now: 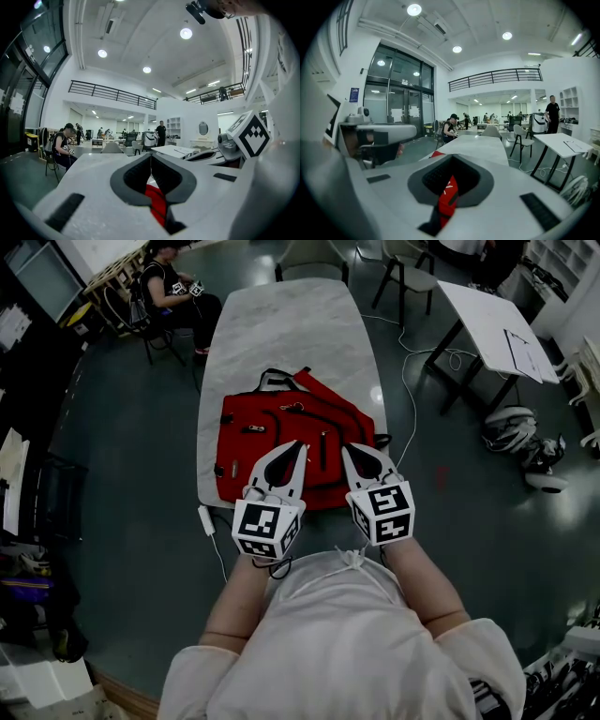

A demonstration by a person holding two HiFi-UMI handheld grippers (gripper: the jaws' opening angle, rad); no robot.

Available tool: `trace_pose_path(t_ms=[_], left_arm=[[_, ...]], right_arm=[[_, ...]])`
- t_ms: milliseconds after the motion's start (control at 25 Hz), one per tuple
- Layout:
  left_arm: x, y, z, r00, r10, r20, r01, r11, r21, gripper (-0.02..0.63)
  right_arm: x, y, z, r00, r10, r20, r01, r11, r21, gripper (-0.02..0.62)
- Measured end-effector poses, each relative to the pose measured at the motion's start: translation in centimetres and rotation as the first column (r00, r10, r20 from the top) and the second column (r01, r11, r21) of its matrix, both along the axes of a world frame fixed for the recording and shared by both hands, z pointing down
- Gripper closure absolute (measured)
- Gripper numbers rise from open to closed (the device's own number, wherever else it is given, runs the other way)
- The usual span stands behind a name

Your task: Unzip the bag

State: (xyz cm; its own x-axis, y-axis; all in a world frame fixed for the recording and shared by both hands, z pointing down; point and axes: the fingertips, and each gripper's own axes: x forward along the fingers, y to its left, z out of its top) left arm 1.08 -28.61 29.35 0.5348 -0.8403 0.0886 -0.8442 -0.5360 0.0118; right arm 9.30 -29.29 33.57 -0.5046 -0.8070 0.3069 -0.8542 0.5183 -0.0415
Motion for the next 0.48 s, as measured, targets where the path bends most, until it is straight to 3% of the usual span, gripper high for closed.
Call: trace_pose_path(t_ms=[480], left_arm=[[0.06,-0.44,0.9,1.0,-0.019,0.011,0.02,1.0,-0.023,0.586]], right_arm=[[0.14,-0.13,-0.21,1.0,-0.014,0.016,0.014,1.0,0.018,0.569]])
